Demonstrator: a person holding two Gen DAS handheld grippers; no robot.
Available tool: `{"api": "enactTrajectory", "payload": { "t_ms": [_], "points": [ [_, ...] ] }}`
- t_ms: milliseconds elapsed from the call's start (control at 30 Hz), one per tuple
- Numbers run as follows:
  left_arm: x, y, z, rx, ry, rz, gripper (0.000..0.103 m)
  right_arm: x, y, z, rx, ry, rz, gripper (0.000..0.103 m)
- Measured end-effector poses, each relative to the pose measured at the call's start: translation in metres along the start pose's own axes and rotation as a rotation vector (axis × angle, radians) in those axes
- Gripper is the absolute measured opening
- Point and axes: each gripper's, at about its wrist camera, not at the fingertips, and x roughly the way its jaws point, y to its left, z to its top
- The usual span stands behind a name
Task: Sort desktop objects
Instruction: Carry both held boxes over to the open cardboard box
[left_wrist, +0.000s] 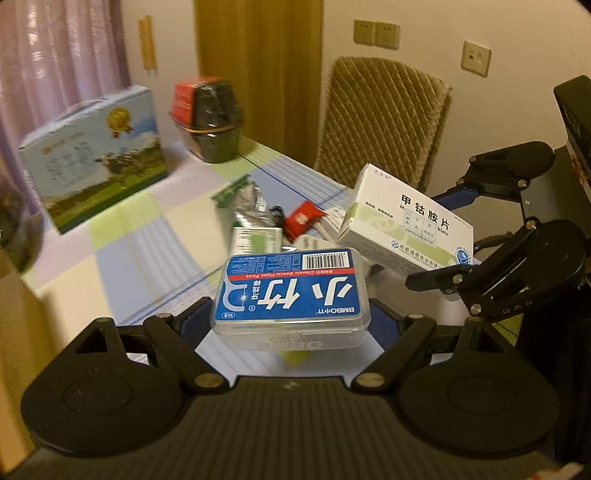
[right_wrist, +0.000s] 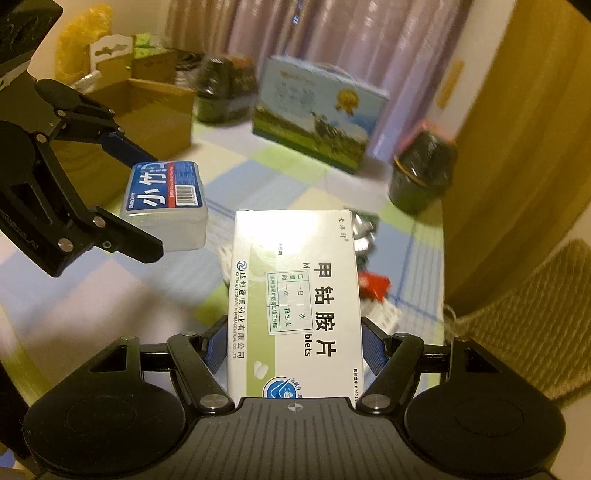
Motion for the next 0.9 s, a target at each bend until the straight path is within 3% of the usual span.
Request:
{"api": "enactTrajectory", "payload": {
  "t_ms": [533,900],
  "points": [
    [-0.132,0.092,-0.049,-0.128,-0.071,0.258,0.085,0.001,0.122,0.122,-0.144,-0.146,0.148,0.068],
    [-0.188,0.163,-0.093,-0.207,-0.029,0.423,0.085,0.04,0.197,0.19,-0.135,-0.134,0.256,0.068]
  ]
}}
